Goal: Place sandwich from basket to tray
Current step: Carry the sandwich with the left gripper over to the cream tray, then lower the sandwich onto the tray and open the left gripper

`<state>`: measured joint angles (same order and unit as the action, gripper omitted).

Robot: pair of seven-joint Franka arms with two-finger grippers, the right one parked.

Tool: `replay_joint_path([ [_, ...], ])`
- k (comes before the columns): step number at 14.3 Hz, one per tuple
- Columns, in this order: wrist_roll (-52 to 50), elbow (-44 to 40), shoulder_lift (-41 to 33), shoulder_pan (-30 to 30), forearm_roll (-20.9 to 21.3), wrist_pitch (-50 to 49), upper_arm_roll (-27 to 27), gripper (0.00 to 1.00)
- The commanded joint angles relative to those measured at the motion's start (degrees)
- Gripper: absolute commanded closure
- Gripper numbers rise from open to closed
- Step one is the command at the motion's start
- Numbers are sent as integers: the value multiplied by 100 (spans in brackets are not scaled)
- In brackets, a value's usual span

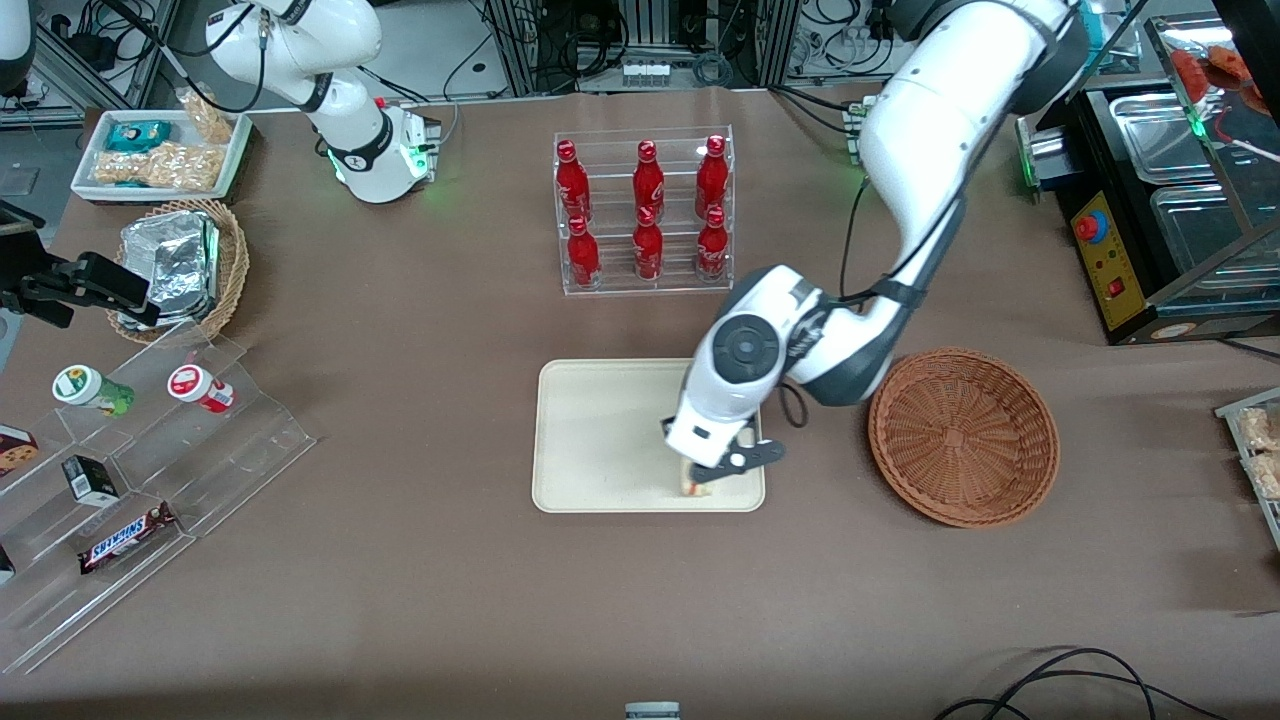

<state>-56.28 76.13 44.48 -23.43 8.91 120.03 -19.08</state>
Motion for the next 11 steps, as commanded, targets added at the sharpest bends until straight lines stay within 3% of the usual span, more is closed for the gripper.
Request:
replay_joint_path([
  [1,3,-371,359,-354,102,142,10,89],
  [6,-137,-379,667,-574,59,513,10,86],
  [9,-322,-379,729,-583,59,513,10,78],
  [10,-400,-379,720,-575,59,513,10,53],
  [11,-636,-379,685,-575,59,504,10,1],
])
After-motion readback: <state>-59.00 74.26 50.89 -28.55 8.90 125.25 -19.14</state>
